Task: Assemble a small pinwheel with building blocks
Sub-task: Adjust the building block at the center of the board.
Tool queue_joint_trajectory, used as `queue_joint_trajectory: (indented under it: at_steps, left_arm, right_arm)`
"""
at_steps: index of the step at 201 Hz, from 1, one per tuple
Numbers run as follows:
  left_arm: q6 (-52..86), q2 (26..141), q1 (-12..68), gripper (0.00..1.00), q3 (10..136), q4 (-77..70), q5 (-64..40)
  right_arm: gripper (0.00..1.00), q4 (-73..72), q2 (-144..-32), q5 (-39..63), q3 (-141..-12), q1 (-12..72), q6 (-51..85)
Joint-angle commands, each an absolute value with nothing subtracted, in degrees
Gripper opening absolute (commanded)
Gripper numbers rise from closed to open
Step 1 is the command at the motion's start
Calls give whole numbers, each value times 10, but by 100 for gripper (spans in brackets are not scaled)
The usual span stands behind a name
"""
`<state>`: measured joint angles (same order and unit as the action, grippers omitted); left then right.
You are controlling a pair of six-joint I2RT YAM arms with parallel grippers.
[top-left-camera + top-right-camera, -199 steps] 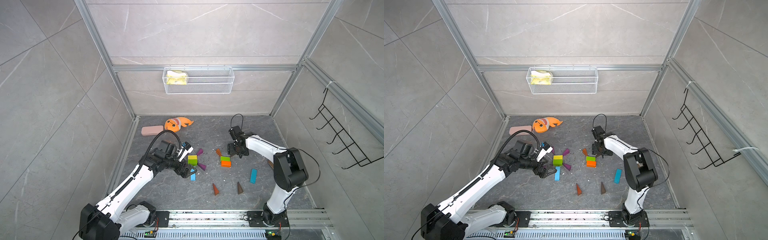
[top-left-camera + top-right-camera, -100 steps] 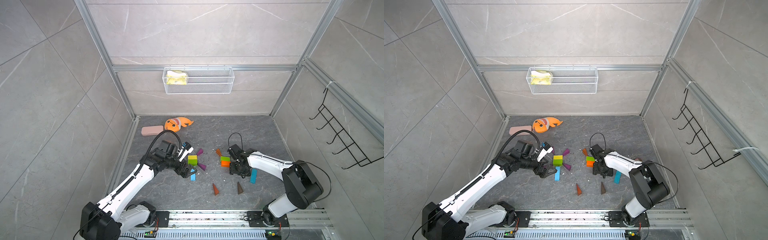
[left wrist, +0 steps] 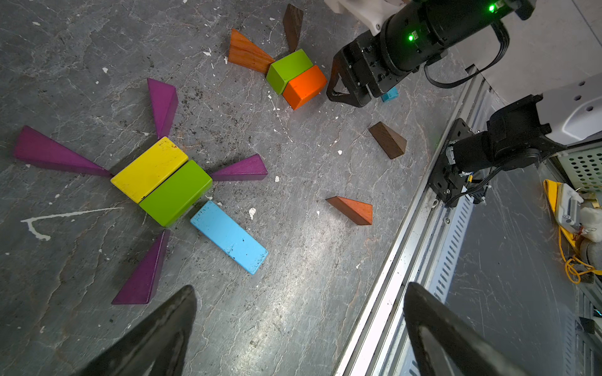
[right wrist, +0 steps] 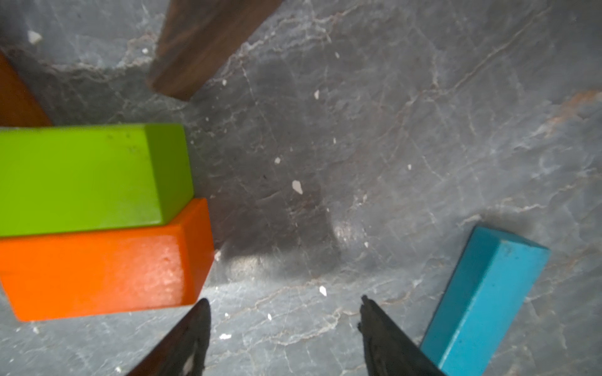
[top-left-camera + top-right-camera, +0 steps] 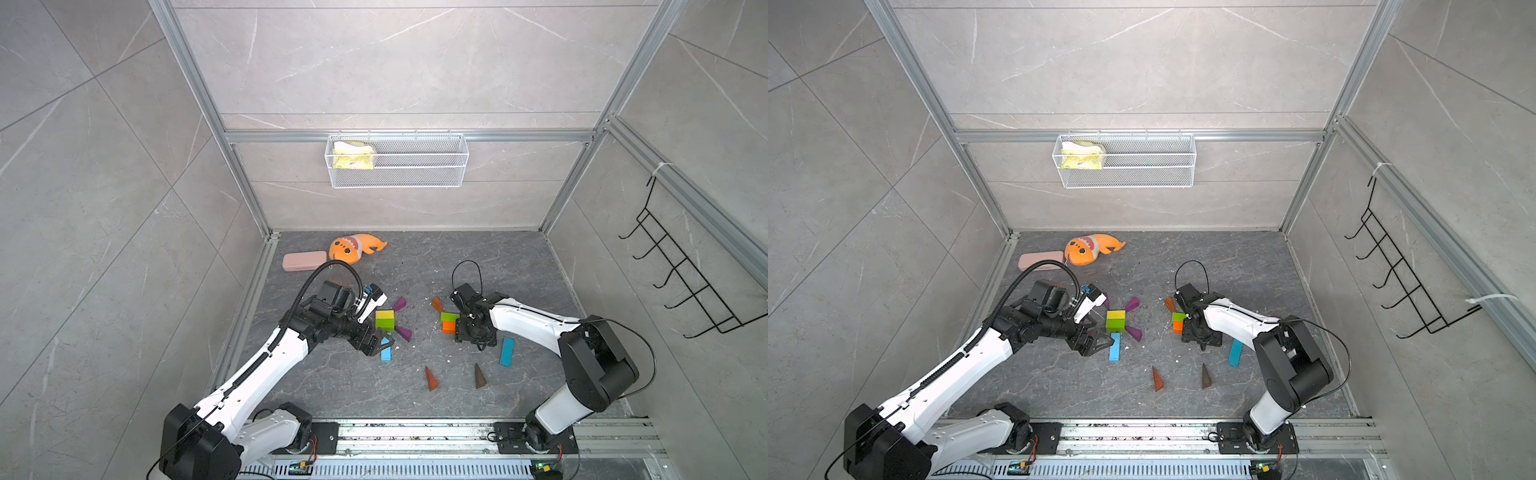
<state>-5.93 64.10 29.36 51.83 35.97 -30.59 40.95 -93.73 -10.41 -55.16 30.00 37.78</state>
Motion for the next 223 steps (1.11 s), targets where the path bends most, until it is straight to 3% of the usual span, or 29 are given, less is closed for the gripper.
queue_joint_trajectory:
  at_steps: [1, 161, 198, 223]
  left_arm:
    - [-64, 638, 297, 100, 536, 362, -323]
    - [-64, 639, 297, 100, 536, 363, -324]
    - [-65, 634, 297, 100, 533, 359, -298]
    - [-68, 632, 297, 100, 529, 354, -270]
  right_arm:
    - [73, 416, -947, -121, -567, 303, 383]
    - [74, 422, -949, -115, -572, 303, 380]
    - [75, 431, -865, -91, -557, 304, 371]
    - [81, 452, -782, -145, -583, 303, 334]
